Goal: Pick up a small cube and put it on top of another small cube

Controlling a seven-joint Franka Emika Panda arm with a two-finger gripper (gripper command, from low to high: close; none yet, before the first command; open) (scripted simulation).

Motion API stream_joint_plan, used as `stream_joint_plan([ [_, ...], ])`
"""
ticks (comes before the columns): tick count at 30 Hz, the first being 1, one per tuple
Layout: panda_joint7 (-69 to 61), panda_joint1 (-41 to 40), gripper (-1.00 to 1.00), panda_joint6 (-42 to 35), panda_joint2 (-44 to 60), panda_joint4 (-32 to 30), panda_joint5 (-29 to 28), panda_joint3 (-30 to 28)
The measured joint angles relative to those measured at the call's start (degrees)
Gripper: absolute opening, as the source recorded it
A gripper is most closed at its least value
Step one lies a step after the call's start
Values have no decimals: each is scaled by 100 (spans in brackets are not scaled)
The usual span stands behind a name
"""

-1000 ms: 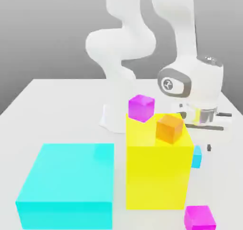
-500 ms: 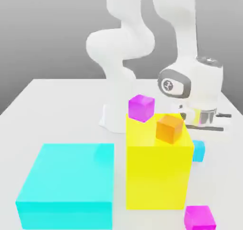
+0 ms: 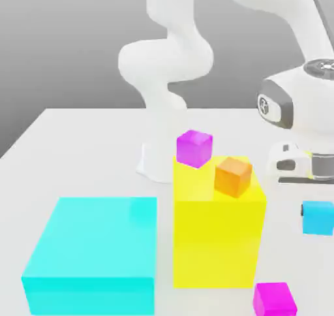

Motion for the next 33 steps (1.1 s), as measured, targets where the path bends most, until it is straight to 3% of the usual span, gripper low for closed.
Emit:
stream_joint_plan([
  [6,-820,-517,-100,-372,571,1087,349,-31],
  [9,-1320,-771,-100,-545,763,1317,357,-96],
  [21,-3511,-1777,-100,-1187,991,1328,-17,-486],
  [33,-4828,-1647,-100,-1233,919,1031,-1301,-678],
])
